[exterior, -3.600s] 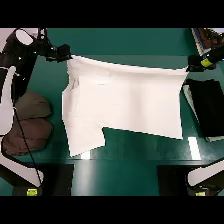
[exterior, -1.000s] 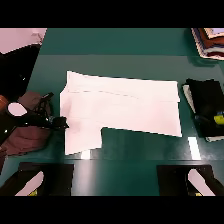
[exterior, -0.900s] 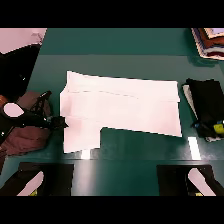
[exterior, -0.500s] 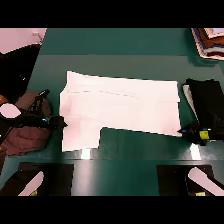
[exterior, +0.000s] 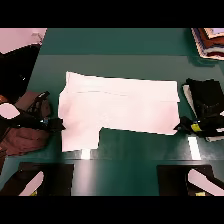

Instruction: Fold the shirts.

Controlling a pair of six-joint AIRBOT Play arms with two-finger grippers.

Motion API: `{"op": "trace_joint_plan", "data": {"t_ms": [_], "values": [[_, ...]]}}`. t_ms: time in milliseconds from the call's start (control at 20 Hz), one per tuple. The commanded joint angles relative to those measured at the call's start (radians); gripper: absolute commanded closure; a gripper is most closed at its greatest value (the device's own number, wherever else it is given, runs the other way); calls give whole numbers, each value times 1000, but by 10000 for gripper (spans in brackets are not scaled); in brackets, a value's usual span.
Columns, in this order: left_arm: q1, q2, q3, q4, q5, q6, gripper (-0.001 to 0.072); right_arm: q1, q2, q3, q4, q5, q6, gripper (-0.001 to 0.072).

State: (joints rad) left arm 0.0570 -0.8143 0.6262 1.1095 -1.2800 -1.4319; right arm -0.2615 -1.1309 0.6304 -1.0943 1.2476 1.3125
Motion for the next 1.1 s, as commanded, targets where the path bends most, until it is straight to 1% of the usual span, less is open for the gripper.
{"op": "trace_joint_plan", "data": {"t_ms": [0,100,200,250,300,350,400,500,650,700,800,900,1050], "values": [[0,125,5,58,-108,-75,684,14,121,39,-139,166,5,698],[0,222,6,36,-206,-126,683,-8,223,61,-224,276,5,698],[0,269,8,-48,-275,-149,683,-39,319,91,-242,307,7,698],[0,273,10,-82,-272,-149,683,-51,351,110,-240,303,13,698],[0,270,10,-84,-236,-145,683,-51,369,133,-241,292,23,699],[0,258,11,-74,-165,-138,683,-47,365,163,-234,280,23,699],[0,228,14,-71,-83,-132,683,-33,342,193,-232,270,23,699],[0,126,50,-71,48,-75,682,29,251,266,-233,231,23,699],[0,-100,168,-71,171,-1,681,110,61,391,-233,128,56,699],[0,-180,218,-71,200,8,681,127,-9,440,-233,110,72,699],[0,-342,330,-83,244,54,680,145,-127,520,-232,88,76,698],[0,-468,424,-98,275,88,680,152,-240,599,-186,85,77,697],[0,-587,506,-103,320,86,677,152,-364,686,-93,76,77,693]]}}
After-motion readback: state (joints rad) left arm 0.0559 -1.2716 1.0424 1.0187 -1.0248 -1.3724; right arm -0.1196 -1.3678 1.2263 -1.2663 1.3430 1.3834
